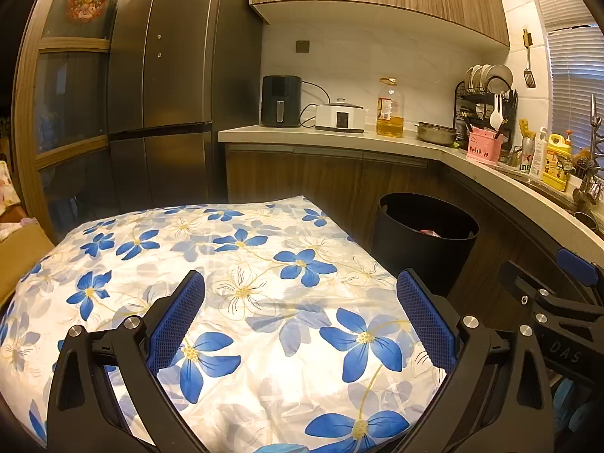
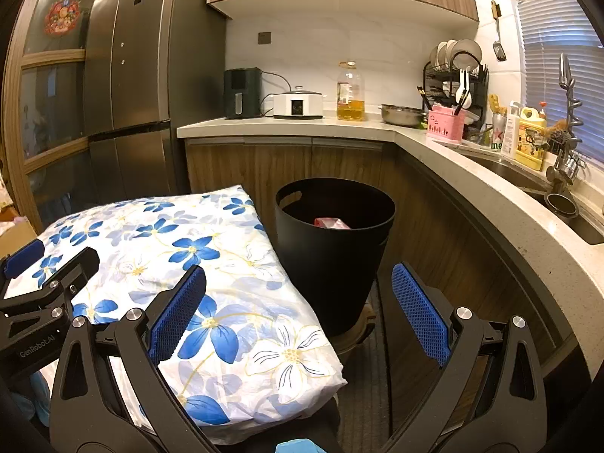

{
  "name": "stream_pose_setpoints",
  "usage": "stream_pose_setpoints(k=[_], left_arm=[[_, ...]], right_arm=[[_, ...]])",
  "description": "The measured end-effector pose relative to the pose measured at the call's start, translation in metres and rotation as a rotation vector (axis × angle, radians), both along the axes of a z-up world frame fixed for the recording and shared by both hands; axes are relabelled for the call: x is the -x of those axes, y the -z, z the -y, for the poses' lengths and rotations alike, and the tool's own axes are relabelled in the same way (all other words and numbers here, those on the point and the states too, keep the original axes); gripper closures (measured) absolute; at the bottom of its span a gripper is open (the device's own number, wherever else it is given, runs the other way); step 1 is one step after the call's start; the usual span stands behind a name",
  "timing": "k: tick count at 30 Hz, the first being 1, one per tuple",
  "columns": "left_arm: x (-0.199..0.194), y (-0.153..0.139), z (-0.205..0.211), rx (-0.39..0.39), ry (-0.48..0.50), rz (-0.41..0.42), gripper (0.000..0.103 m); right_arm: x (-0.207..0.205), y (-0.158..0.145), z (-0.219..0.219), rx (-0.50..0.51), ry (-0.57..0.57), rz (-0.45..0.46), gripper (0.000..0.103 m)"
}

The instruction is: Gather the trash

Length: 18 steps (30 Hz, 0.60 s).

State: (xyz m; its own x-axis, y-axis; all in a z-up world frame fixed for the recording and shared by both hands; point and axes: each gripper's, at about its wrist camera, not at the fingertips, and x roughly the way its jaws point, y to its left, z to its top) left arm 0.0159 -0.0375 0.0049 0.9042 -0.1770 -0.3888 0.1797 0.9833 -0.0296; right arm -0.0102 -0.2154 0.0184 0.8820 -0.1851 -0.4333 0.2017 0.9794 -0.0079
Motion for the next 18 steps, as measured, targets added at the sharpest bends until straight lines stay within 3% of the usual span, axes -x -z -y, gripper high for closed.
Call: stream_pose_setpoints(k=[18], left_arm=[[0.0008,-0.0015,-0.0007,0.000,0.001,0.004,0.006]], right_arm=[[-0.0007,-0.0002,0.0001,0.001,0.000,0.001,0.005]])
